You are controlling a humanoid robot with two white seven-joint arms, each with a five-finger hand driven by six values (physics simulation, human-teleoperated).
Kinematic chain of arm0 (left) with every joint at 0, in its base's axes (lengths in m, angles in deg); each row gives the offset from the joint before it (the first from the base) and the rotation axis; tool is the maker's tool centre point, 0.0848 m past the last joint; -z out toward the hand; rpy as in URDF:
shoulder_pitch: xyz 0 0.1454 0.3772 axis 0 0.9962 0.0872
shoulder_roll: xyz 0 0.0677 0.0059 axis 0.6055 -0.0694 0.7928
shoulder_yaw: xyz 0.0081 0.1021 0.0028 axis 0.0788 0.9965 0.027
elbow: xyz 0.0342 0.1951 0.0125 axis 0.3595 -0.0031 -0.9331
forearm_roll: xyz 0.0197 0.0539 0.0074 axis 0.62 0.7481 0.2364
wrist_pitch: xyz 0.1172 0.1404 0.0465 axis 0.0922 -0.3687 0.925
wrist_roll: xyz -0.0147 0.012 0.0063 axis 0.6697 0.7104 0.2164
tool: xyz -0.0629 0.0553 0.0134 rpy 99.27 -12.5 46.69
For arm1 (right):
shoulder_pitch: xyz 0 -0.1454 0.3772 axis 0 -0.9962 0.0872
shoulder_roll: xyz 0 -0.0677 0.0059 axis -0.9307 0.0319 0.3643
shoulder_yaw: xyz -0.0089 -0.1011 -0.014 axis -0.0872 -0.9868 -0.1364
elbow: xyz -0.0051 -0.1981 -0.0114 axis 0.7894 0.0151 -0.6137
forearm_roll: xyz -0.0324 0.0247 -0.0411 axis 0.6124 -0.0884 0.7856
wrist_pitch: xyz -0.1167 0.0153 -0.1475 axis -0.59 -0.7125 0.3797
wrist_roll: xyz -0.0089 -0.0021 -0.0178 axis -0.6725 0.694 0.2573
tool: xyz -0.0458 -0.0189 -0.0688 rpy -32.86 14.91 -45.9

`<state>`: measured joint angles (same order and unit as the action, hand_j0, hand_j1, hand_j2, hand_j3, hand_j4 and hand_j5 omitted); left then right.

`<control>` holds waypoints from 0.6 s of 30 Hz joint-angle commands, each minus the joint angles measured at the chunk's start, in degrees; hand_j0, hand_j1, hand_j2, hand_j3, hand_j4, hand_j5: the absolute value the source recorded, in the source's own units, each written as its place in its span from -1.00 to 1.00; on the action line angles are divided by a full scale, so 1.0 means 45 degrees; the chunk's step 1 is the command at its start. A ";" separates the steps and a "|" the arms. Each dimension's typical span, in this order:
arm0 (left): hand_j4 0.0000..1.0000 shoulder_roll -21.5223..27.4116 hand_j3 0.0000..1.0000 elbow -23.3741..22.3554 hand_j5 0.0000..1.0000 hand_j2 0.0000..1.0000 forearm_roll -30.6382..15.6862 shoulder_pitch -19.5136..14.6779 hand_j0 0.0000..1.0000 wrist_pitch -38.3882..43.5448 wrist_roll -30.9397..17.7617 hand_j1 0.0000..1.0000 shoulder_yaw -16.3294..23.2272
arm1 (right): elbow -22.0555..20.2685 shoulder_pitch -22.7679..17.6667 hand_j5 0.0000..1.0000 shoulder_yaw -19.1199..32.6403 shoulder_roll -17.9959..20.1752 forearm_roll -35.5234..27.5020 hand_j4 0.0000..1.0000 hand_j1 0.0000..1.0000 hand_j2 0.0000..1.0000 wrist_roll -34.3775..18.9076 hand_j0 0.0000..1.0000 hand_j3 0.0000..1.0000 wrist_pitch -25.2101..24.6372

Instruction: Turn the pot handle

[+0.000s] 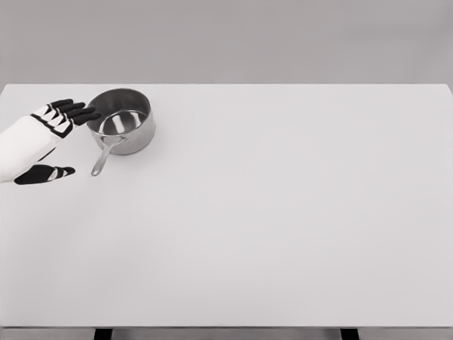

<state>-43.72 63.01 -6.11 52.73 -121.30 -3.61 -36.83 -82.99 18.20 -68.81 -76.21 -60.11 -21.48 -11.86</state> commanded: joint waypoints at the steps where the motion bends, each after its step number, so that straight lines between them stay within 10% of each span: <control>1: 1.00 0.0022 1.00 0.0125 1.00 1.00 -0.0069 0.0000 1.00 0.0012 -0.0058 1.00 0.0022 | 0.0001 0.0000 1.00 -0.0001 0.0000 0.0002 1.00 1.00 1.00 -0.0003 1.00 1.00 0.0000; 7: 1.00 -0.0134 1.00 0.0107 1.00 1.00 0.0029 -0.0662 1.00 0.0012 -0.0058 1.00 0.0061 | 0.0001 0.0000 1.00 -0.0001 0.0000 0.0002 1.00 1.00 1.00 -0.0003 1.00 1.00 0.0000; 13: 1.00 -0.0603 1.00 0.0067 1.00 1.00 0.1552 -0.2910 1.00 0.0012 -0.1132 1.00 0.3205 | 0.0001 0.0000 1.00 -0.0001 0.0000 0.0002 1.00 1.00 1.00 -0.0003 1.00 1.00 0.0000; 18: 1.00 -0.2361 1.00 -0.0655 1.00 1.00 0.2724 -0.3633 1.00 0.0012 -0.1132 1.00 0.3577 | 0.0001 0.0000 1.00 -0.0001 0.0000 0.0002 1.00 1.00 1.00 -0.0003 1.00 1.00 0.0019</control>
<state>-51.82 61.41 4.10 36.30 -121.33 -8.58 -22.39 -82.99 18.20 -68.81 -76.21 -60.10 -21.48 -11.84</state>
